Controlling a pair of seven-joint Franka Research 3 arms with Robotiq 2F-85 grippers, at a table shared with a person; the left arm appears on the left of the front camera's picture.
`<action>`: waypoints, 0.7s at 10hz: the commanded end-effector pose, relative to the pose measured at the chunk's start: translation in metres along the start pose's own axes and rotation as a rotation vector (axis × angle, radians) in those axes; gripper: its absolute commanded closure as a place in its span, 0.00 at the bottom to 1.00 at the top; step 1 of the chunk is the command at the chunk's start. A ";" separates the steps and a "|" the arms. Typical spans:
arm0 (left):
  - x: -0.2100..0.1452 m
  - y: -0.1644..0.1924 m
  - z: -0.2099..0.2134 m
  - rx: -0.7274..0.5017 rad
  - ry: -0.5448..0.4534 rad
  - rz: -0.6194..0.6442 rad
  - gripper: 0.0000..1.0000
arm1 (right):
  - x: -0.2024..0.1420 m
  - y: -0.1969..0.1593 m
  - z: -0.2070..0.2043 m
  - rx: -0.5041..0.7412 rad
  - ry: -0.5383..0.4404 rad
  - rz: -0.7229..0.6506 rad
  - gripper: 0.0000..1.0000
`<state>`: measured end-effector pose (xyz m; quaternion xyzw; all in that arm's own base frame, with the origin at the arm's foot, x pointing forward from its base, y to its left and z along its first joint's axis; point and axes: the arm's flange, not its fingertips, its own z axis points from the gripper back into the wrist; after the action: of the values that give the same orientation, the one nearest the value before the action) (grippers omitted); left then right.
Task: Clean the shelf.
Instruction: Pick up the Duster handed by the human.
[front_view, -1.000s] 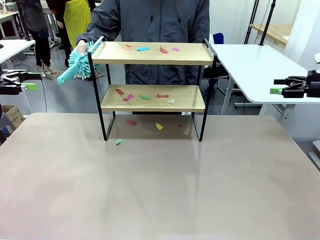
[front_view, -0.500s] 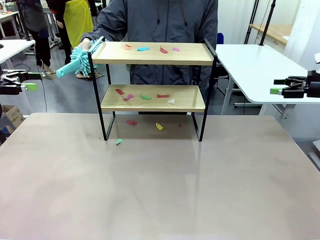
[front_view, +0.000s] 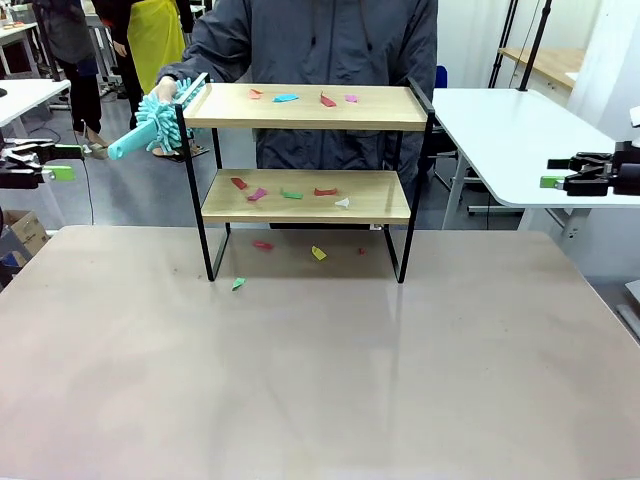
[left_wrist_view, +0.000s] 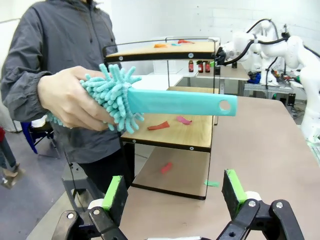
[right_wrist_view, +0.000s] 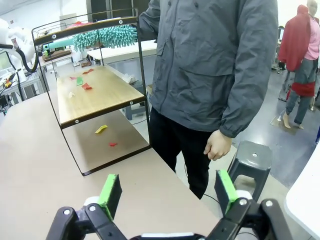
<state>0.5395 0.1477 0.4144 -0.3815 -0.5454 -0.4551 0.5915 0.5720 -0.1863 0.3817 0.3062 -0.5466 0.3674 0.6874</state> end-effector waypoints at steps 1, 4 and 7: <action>0.063 -0.009 0.002 0.162 0.170 0.017 0.00 | 0.009 0.004 -0.002 -0.016 0.005 -0.015 0.00; 0.165 -0.032 -0.014 0.322 0.383 0.120 0.00 | 0.009 0.004 -0.002 -0.016 0.005 -0.015 0.00; 0.227 -0.078 -0.060 0.624 0.660 0.337 0.00 | 0.009 0.004 -0.002 -0.016 0.005 -0.015 0.00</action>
<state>0.4957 0.0650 0.6351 -0.1135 -0.4449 -0.3470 0.8178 0.5721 -0.1861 0.3820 0.3038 -0.5453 0.3692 0.6885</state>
